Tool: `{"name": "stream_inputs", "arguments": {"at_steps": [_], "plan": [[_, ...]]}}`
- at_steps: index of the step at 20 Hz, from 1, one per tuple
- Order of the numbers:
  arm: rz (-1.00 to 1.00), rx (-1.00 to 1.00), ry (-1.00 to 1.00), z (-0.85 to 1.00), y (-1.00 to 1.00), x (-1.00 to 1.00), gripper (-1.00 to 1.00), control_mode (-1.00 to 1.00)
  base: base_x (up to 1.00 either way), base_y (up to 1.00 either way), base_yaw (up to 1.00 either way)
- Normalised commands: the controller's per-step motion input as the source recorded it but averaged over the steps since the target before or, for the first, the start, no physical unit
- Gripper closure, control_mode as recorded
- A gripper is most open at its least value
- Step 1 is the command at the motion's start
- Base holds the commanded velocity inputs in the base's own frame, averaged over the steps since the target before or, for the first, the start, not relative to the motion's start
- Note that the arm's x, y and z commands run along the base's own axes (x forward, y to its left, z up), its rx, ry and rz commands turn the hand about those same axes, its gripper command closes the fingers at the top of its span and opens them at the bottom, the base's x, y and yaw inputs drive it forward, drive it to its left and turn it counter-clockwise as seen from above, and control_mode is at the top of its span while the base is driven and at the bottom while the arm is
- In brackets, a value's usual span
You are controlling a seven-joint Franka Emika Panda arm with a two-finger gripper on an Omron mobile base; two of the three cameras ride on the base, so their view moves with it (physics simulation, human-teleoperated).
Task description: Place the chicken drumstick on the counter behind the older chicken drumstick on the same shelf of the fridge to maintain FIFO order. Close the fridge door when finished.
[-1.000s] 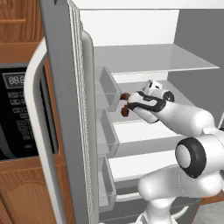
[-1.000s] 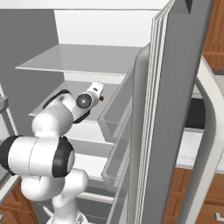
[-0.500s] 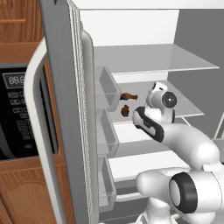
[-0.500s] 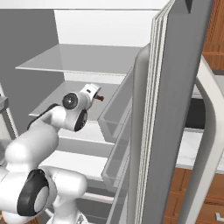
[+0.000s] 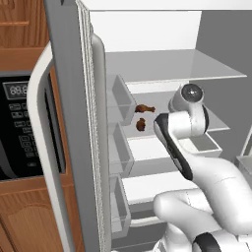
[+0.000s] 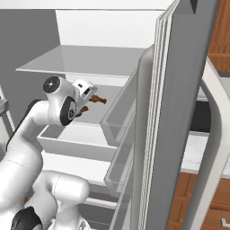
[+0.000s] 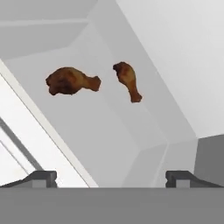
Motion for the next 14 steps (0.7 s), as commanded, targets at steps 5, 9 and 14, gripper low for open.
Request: {"name": "stream_inputs", "arguments": {"at_steps": [5, 9, 14], "plan": [[-0.06, 0.04, 0.01, -0.04, 0.0, -1.0, -1.0, -1.0, 0.0, 0.0, 0.0], [-0.04, 0.04, 0.0, -0.08, 0.0, -0.96, -1.0, -1.0, 0.0, 0.0, 0.0], [0.0, -0.01, 0.08, -0.15, 0.08, -0.18, -1.0, -1.0, 0.0, 0.0, 0.0]]}}
